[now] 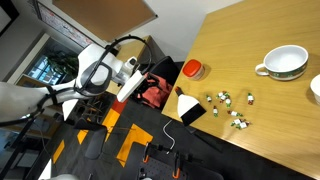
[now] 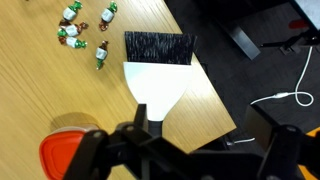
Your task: Use the broom to sweep the sweets to the left
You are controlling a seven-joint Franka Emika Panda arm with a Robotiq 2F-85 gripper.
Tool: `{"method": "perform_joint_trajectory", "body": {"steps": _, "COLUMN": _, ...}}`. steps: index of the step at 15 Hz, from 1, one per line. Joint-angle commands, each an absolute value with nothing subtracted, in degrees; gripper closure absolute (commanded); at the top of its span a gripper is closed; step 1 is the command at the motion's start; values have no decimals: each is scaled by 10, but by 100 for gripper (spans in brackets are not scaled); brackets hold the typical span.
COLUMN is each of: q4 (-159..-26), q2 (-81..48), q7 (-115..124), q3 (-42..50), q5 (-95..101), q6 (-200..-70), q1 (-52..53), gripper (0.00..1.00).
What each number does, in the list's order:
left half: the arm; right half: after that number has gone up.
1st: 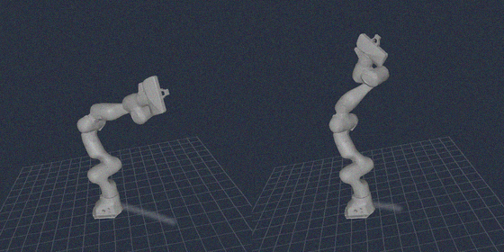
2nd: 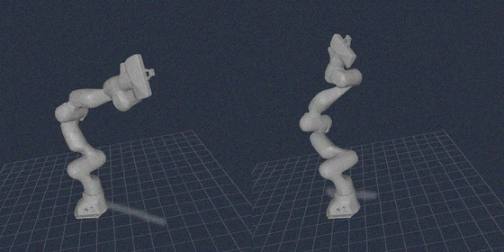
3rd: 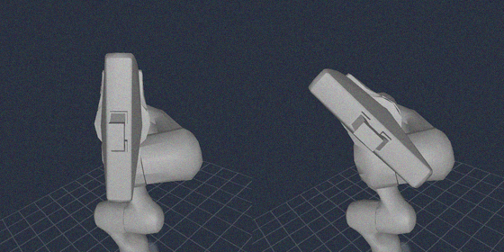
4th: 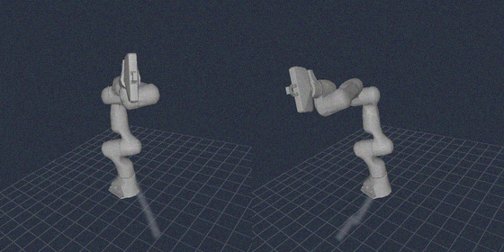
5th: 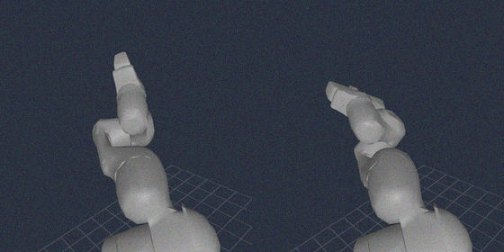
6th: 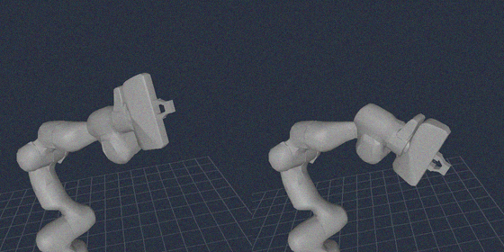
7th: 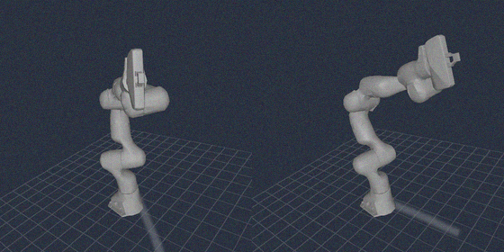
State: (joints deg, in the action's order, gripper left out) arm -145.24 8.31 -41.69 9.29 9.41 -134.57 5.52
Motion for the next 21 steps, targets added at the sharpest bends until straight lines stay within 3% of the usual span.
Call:
{"method": "perform_joint_trajectory", "body": {"steps": 1, "q4": -1417, "q2": 8, "q7": -448, "q3": 72, "q5": 57, "q6": -1371, "q1": 38, "gripper": 0}}
{"method": "perform_joint_trajectory", "body": {"steps": 14, "q4": -1324, "q2": -162, "q7": -408, "q3": 14, "q5": 97, "q6": -1436, "q1": 1, "gripper": 0}}
{"method": "perform_joint_trajectory", "body": {"steps": 21, "q4": -1328, "q2": -155, "q7": -407, "q3": 1, "q5": 94, "q6": -1424, "q1": -5, "gripper": 0}}
